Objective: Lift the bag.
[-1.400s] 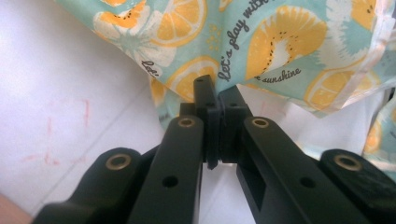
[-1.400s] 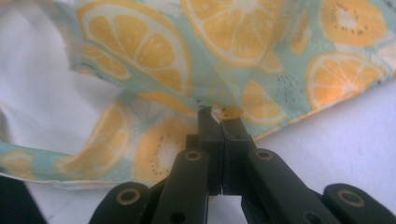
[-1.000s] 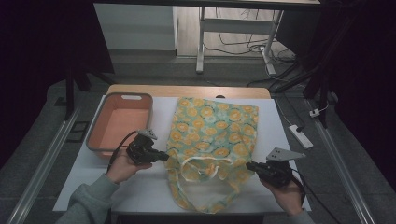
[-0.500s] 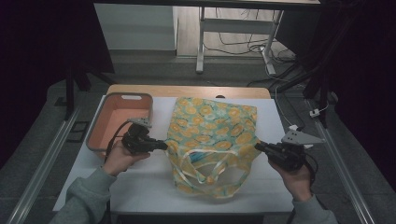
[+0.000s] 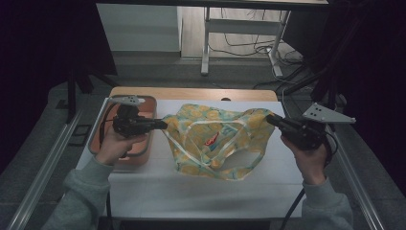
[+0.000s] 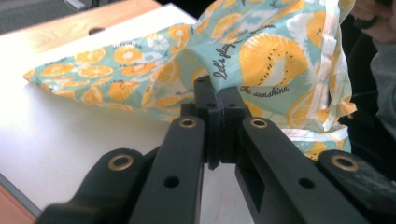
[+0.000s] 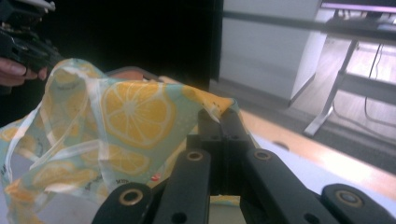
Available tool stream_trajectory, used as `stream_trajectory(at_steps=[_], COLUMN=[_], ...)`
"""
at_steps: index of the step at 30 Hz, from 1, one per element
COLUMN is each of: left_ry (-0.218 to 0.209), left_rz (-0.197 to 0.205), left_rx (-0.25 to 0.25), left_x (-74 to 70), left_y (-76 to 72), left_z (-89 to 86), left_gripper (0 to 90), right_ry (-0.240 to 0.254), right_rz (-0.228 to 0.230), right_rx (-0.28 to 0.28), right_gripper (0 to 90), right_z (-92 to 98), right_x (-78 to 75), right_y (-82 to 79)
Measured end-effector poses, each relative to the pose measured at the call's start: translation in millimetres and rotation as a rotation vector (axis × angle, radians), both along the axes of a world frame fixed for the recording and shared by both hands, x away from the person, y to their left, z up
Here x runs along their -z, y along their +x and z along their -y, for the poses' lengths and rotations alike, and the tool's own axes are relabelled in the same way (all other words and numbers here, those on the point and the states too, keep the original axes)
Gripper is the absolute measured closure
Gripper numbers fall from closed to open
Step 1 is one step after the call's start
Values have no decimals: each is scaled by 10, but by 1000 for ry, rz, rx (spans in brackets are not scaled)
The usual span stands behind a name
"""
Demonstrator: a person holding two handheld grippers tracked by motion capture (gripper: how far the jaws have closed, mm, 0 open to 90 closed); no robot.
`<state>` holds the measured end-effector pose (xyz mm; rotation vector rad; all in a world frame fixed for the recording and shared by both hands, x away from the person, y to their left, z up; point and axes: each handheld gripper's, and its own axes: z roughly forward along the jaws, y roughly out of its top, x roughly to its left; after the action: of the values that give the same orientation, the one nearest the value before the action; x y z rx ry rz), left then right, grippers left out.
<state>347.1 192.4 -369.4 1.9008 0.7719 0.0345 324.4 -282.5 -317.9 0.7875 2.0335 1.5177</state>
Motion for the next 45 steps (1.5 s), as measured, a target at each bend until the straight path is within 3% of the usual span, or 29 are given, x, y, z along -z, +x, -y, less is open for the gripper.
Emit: stream_trajectory(at_steps=[5, 13, 15, 16, 22, 26, 31, 34, 35, 37, 38, 41, 45], left_ry=[-40, -99, -94, -71, 24, 61, 78, 68, 62, 68, 74, 63, 69], left_rz=[33, 115, 117, 122, 98, 50, -26, -44, -45, -48, -30, 15, 18], left_rx=[-24, -43, -49, -65, -118, -154, -182, -193, -197, -204, -213, -211, -207], left_x=[-110, -413, -407, -386, -137, 66, 348, 444, 459, 464, 455, 411, 404], left_y=[-14, -73, -56, -39, 224, 461, 690, 735, 737, 721, 692, 579, 423], left_z=[-68, -156, -144, -119, 94, 166, 186, 168, 160, 150, 140, 72, -20], left_gripper=[889, 888, 888, 888, 887, 887, 886, 876, 832, 576, 464, 248, 135], right_ry=[29, 55, 39, 14, -50, -63, -70, -69, -71, -70, -64, -37, -22], right_rz=[48, 120, 138, 141, -5, -100, -181, -217, -231, -236, -228, -201, -194], right_rx=[7, 6, 28, 49, 107, 148, 170, 153, 137, 129, 128, 100, 67], right_gripper=[900, 900, 900, 900, 900, 900, 900, 892, 858, 660, 586, 461, 398], right_z=[10, -27, -53, -72, -119, -78, -26, -16, -17, -16, -12, 30, 88], right_x=[-180, -462, -474, -456, -50, 293, 643, 767, 789, 804, 798, 759, 761], right_y=[-8, 14, 45, 77, 511, 810, 1042, 1110, 1122, 1124, 1107, 1010, 857])
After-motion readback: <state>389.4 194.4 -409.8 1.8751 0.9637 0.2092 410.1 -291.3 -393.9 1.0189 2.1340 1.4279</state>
